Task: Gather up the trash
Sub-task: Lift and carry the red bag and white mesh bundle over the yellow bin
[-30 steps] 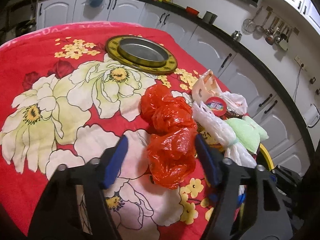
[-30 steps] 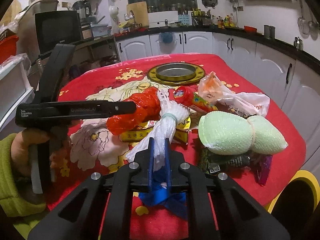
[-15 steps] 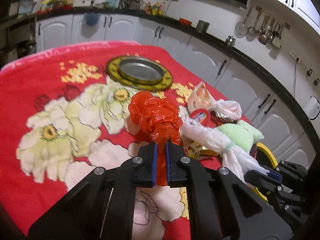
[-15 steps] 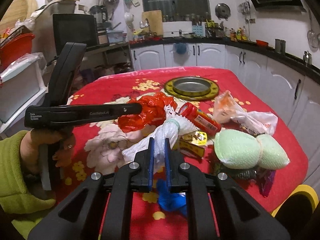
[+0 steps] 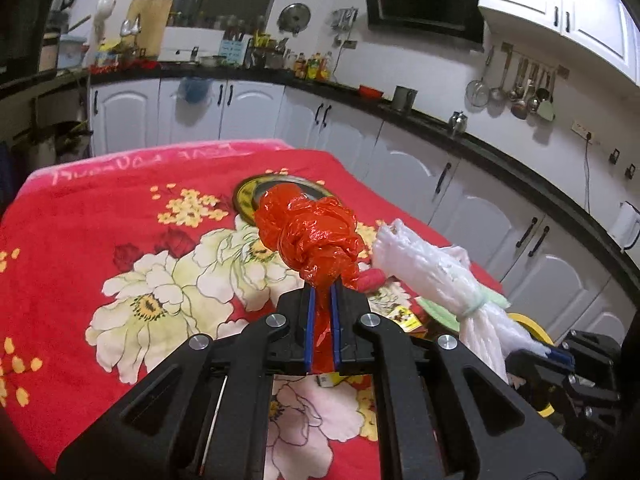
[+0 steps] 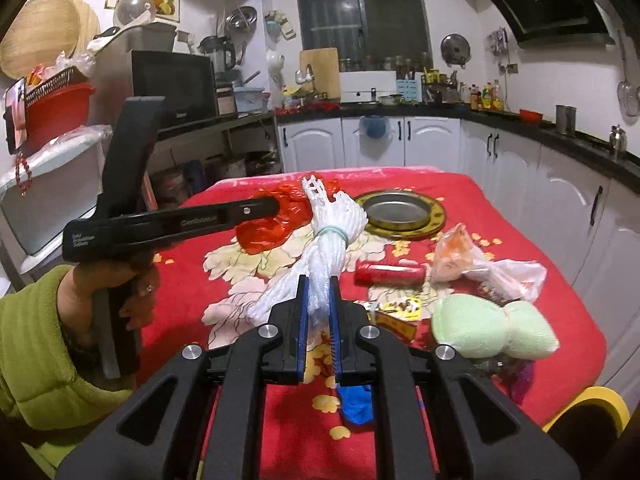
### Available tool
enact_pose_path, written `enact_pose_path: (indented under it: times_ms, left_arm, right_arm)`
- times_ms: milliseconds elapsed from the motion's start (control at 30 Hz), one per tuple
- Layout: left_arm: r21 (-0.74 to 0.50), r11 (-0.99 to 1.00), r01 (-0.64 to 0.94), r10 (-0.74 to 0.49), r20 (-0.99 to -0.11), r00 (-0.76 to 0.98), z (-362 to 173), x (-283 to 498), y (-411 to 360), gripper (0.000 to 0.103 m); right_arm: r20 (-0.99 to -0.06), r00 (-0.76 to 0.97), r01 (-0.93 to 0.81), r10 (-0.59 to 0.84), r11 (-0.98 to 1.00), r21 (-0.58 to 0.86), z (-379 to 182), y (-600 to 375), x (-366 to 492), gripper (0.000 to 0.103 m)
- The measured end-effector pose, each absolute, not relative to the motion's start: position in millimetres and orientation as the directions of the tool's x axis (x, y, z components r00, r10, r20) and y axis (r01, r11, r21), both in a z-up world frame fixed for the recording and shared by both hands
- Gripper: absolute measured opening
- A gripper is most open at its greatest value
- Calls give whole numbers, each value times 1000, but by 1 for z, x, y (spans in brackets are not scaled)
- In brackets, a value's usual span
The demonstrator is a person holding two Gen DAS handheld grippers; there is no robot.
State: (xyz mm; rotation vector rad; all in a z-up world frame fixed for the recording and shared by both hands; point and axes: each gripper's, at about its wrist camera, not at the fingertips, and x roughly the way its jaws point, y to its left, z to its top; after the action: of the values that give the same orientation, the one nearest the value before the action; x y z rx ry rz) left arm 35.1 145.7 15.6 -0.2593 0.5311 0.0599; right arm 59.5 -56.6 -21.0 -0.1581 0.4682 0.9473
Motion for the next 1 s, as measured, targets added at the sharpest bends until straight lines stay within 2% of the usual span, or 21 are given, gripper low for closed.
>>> enact_pose_path:
  times_ms: [500,1000]
  left_arm:
    - [-216,976,-18,-89,-479,873,33,32,94,3]
    - [-218,968,126,-217,-471,855,32,46,25,3]
  right_arm:
    - [-412,621,-697,667,710,99,-9,-123,72,9]
    - [-403,784,-475,472,874,101,-10,-221,89,9]
